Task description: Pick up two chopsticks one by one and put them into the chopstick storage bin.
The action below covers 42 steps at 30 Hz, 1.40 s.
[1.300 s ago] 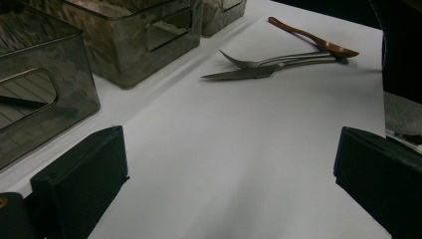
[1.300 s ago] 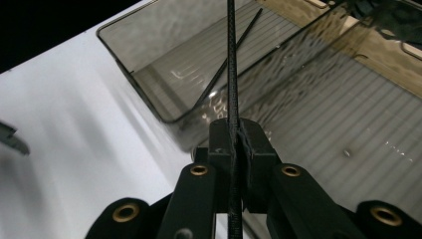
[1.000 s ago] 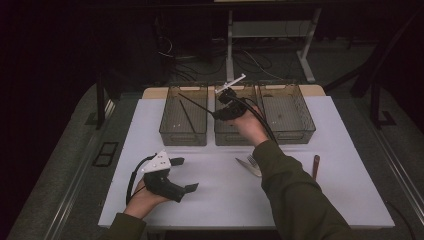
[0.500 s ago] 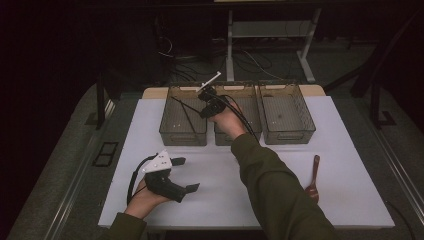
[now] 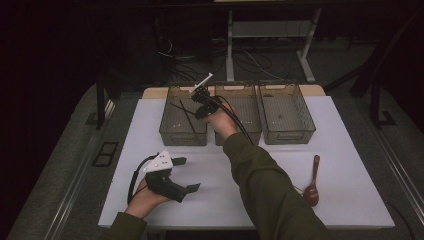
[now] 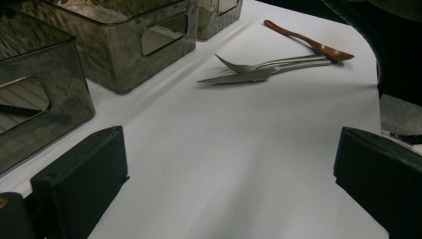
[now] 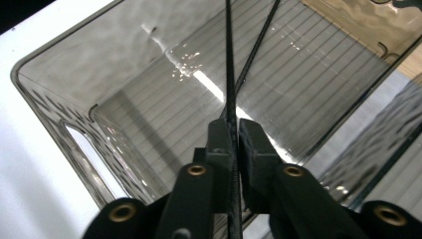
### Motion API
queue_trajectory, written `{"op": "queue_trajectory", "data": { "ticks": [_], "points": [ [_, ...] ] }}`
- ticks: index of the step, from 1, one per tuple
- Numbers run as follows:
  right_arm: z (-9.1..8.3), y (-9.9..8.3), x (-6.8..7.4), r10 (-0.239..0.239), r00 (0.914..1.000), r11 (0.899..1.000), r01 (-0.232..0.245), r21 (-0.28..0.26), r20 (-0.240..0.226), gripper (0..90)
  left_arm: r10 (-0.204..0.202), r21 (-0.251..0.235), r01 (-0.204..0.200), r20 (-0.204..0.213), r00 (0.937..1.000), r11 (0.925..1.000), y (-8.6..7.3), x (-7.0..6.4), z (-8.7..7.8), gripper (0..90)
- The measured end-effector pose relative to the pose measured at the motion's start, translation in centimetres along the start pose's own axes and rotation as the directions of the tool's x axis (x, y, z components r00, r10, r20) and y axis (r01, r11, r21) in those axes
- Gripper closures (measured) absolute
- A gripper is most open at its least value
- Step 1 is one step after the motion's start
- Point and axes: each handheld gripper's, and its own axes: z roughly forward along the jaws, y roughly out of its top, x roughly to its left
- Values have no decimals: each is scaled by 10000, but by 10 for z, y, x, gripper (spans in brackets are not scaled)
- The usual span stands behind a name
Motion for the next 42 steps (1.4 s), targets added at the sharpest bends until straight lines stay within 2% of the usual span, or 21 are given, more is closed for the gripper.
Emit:
{"op": "queue_trajectory", "data": {
  "ticks": [6,9,13,19,23,30,32,37,42],
  "points": [
    [-1,1,2,-183,9998,9996,184,-217,16,708,-16,-23,16,4,10000,10000,0,0,0,0],
    [-5,0,1,-129,9999,9992,126,-373,-64,653,-19,-36,19,18,10000,10000,0,0,0,0],
    [-12,-1,-2,-100,9994,9984,82,-565,-317,526,7,-41,-7,-6,10000,10000,0,1,-1,0],
    [-30,-8,-5,-361,9975,9958,307,-859,-615,440,-59,9,59,-14,10000,10000,0,1,-1,0],
    [-43,-19,-7,-509,9945,9921,397,-1191,-920,395,-10,43,10,-50,10000,10000,-1,1,-1,0],
    [-63,-41,-14,-654,9940,9855,505,-1623,-878,323,-65,39,65,-145,9999,10000,-2,1,-2,0],
    [-70,-48,-17,-749,9940,9827,600,-1751,-794,319,-182,-60,181,-110,9998,9998,-2,1,-2,0],
    [-88,-67,-26,-809,9924,9762,602,-2082,-925,319,-100,48,100,-165,9998,9999,-3,1,-2,0],
    [-104,-86,-34,-935,9919,9706,715,-2297,-863,310,-162,38,163,-184,9997,9999,-3,1,-2,0]
  ]
}}
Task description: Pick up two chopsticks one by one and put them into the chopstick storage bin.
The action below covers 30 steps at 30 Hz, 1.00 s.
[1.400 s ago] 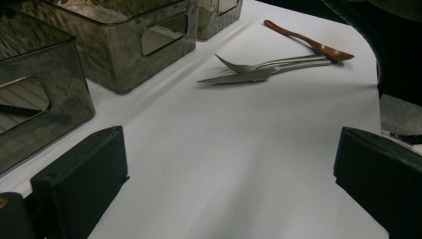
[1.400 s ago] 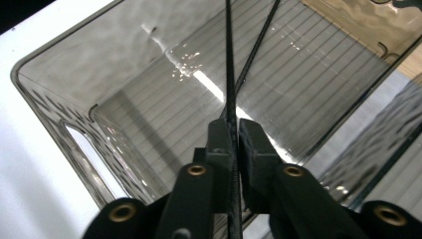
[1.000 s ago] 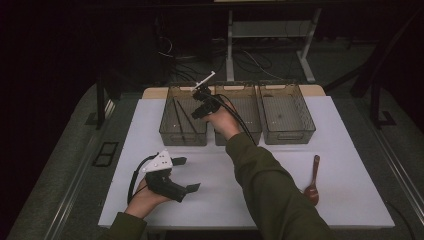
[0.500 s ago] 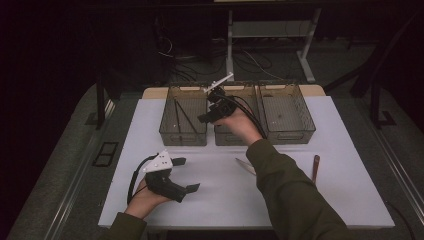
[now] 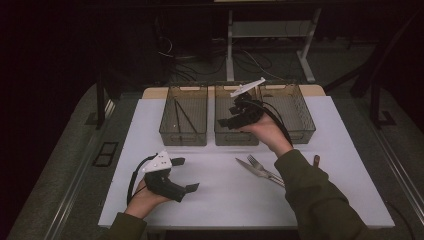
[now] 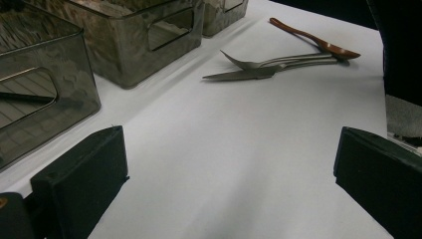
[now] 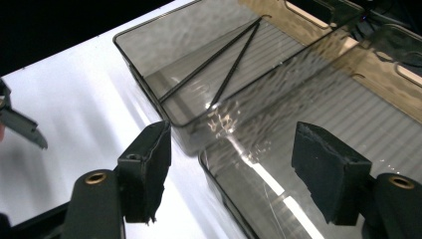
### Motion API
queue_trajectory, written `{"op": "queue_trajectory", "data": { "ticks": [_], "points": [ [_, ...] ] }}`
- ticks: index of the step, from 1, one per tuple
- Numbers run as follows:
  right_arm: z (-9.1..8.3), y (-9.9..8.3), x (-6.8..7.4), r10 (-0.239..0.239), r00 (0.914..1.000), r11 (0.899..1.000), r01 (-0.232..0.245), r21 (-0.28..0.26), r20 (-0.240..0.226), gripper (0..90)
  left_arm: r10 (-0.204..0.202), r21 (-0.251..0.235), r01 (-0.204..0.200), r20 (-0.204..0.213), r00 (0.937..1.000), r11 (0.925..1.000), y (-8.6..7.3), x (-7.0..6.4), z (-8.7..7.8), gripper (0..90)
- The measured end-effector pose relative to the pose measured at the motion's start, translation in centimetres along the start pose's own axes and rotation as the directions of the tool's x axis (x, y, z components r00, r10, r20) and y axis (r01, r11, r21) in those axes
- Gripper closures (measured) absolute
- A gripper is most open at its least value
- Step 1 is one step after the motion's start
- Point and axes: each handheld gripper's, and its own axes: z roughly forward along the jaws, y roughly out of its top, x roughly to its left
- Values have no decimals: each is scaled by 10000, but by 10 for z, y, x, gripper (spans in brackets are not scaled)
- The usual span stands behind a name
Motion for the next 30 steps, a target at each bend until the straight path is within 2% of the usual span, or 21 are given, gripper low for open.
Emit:
{"op": "queue_trajectory", "data": {
  "ticks": [10,17,22,30],
  "points": [
    [-35,-33,-6,-27,10000,9987,25,-506,-37,307,-69,-57,68,-177,9998,10000,-1,1,-3,0],
    [-64,-68,-14,101,9995,9971,-78,-760,303,308,-41,-52,40,-201,9998,10000,-1,1,-4,0],
    [-87,-98,-22,564,9964,9948,-507,-886,630,341,-22,-5,22,-218,9998,10000,-1,1,-2,0],
    [-109,-138,-33,1139,9880,9884,-1020,-1128,1045,474,77,61,-76,-264,9996,10000,0,-1,-2,0]
  ]
}}
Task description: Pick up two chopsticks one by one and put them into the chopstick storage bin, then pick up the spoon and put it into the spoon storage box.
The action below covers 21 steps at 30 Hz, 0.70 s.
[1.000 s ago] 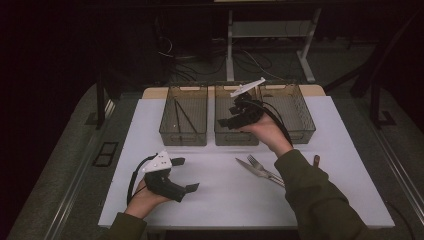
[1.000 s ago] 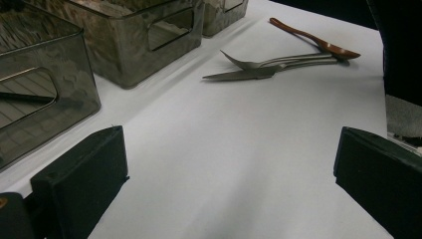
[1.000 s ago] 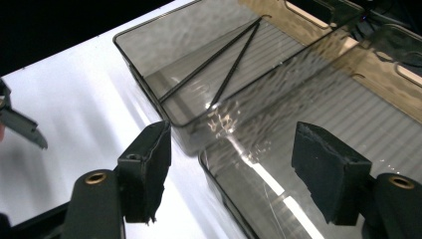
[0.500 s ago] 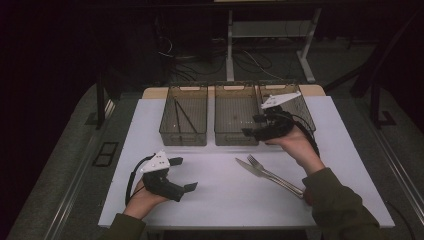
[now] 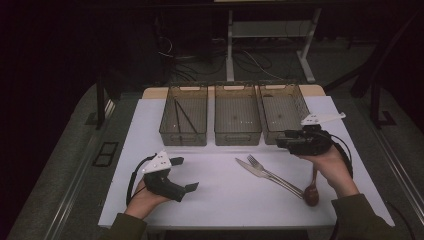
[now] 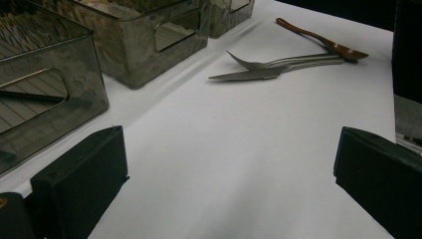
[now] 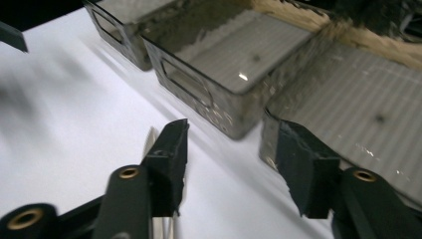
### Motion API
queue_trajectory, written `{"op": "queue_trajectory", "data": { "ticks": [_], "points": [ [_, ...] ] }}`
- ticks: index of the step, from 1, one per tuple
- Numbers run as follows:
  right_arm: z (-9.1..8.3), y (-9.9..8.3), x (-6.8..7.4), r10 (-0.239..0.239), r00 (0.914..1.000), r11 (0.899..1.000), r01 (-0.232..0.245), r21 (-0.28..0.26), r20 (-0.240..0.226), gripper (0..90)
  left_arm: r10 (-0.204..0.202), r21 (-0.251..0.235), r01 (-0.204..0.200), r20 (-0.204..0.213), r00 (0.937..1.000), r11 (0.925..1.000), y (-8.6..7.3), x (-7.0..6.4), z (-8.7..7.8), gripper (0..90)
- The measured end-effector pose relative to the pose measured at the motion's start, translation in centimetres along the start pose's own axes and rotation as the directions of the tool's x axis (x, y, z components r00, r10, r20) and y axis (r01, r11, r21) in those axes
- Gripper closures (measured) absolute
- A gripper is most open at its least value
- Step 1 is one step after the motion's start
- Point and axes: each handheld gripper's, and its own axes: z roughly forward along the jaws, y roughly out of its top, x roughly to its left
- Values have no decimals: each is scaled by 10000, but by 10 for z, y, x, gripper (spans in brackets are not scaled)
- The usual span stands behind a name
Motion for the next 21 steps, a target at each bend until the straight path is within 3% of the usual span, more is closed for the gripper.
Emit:
{"op": "queue_trajectory", "data": {
  "ticks": [12,19,21],
  "points": [
    [-6,-39,-20,352,9966,9966,-405,716,742,721,37,29,-37,-81,10000,10000,-2,0,-2,0],
    [0,-57,-38,364,9894,9867,-579,1522,1406,847,76,50,-76,-92,9999,10000,-2,-1,-3,0],
    [3,-61,-43,422,9895,9832,-658,1705,1384,866,67,53,-67,-102,9999,10000,-2,0,-3,0]
  ]
}}
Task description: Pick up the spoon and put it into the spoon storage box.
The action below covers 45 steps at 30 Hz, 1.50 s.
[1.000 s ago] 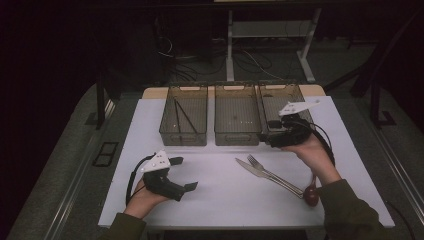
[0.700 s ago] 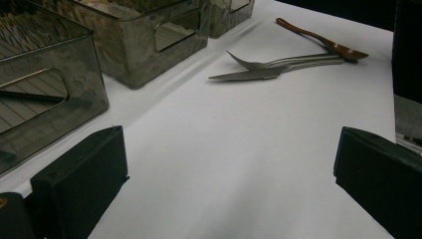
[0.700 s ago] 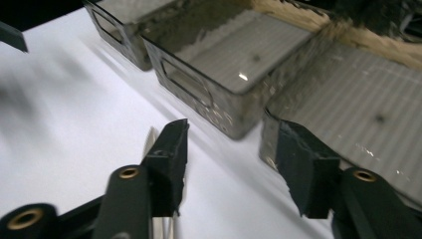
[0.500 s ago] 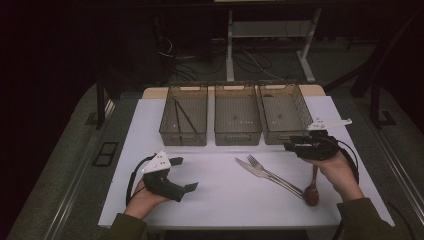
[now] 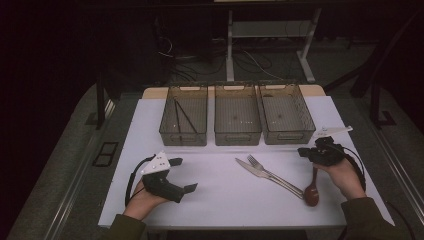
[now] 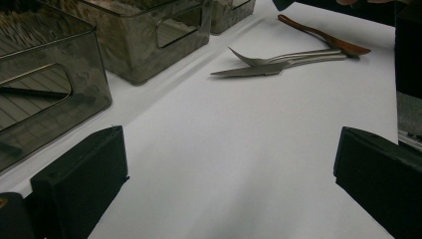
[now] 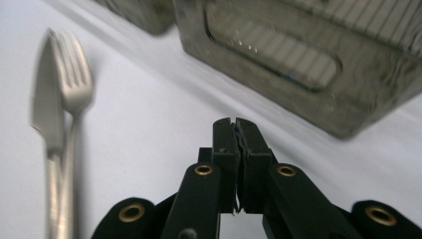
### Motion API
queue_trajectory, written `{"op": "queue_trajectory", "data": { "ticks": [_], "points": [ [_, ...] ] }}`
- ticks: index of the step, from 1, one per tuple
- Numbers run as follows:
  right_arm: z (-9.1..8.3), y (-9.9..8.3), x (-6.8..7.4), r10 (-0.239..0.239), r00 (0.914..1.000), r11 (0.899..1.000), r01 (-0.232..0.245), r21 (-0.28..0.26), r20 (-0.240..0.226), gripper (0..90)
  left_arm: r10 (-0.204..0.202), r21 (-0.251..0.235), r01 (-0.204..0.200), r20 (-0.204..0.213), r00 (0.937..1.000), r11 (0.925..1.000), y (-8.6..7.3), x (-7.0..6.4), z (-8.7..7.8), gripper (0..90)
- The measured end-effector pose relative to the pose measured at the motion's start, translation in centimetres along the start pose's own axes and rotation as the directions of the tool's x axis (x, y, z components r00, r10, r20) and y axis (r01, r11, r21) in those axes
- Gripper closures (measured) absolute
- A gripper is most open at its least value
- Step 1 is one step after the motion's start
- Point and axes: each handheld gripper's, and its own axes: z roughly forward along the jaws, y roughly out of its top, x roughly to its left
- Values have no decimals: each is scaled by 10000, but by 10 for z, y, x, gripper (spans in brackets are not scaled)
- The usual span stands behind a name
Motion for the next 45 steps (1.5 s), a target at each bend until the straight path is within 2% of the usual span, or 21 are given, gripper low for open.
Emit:
{"op": "queue_trajectory", "data": {
  "ticks": [8,19,24,30,45],
  "points": [
    [10,-7,-12,-16,9981,9976,-27,690,613,887,27,33,-27,-17,10000,10000,0,0,1,0],
    [11,-15,-23,183,9950,9945,-283,1011,981,887,-23,17,23,23,10000,10000,0,1,2,0],
    [7,-20,-30,392,9926,9926,-519,1095,1149,887,26,40,-26,36,10000,10000,0,1,3,0],
    [3,-24,-33,340,9906,9911,-504,1229,1327,888,19,2,-19,11,10000,10000,1,2,2,0],
    [-22,-49,-48,795,9826,9861,-1021,1307,1677,887,-18,-61,17,-48,10000,10000,1,3,-1,0]
  ]
}}
